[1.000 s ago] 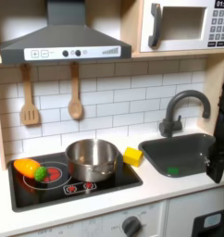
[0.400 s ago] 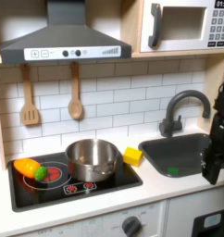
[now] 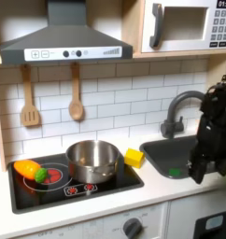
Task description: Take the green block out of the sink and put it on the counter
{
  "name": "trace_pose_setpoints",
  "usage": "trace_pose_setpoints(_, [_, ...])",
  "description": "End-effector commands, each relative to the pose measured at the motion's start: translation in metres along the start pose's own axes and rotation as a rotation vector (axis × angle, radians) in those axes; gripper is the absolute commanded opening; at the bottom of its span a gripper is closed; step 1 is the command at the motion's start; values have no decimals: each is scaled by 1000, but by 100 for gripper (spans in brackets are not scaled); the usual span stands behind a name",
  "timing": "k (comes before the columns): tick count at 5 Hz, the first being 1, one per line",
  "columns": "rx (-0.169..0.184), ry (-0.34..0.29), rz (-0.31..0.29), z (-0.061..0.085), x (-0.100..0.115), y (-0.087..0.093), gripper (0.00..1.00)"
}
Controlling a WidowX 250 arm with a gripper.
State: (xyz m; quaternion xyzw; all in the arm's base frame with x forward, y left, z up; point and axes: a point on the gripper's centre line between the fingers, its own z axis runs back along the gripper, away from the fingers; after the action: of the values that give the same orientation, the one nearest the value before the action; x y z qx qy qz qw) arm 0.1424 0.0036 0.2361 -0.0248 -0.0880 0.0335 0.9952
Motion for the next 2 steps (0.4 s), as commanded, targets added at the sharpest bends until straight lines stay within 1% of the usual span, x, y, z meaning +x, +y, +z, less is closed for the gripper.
trace_pose_setpoints(1, [1, -64, 57, -6, 25, 18, 100])
trace_pose_setpoints(2, [-6, -86, 62, -9, 42, 23, 100])
